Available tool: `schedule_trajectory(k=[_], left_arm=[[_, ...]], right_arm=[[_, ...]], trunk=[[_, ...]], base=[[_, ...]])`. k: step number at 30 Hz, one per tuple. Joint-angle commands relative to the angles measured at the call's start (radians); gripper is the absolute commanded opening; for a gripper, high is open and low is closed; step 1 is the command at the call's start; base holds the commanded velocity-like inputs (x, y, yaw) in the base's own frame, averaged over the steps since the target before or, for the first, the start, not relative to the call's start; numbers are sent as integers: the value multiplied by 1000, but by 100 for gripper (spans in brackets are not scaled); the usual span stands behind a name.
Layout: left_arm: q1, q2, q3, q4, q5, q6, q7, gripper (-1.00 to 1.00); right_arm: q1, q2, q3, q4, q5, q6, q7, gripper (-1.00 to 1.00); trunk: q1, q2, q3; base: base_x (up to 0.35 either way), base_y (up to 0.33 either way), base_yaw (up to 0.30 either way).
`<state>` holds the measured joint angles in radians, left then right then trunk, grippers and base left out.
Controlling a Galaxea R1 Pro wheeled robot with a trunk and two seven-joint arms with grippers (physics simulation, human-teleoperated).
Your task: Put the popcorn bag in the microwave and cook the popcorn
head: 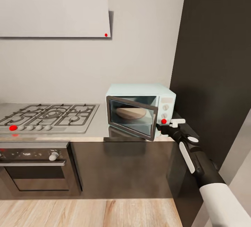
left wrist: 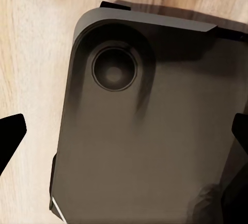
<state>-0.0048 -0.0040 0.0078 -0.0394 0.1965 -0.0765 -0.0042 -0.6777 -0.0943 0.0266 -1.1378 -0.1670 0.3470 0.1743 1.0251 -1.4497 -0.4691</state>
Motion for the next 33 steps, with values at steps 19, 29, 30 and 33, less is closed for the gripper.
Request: schedule_trajectory(k=[19, 29, 30, 33], left_arm=[[-1, -1, 0, 1, 6, -3, 0, 100], [-1, -1, 0, -2, 6, -3, -1, 100], [-1, -1, 0, -2, 6, -3, -1, 100], [-1, 0, 0, -2, 6, -3, -2, 100]], right_arm=[[-1, -2, 56, -6, -17, 124, 198, 100], [-2, 1, 46, -26, -11, 160, 203, 100], [-2, 0, 46, -32, -11, 161, 204, 100], [-2, -3, 47, -49, -10, 167, 207, 100]], trunk=[[0, 0, -1], [0, 0, -1], [0, 0, -1], [0, 0, -1]], base=[[0, 0, 0], [0, 0, 0], [0, 0, 0], [-9, 0, 0]])
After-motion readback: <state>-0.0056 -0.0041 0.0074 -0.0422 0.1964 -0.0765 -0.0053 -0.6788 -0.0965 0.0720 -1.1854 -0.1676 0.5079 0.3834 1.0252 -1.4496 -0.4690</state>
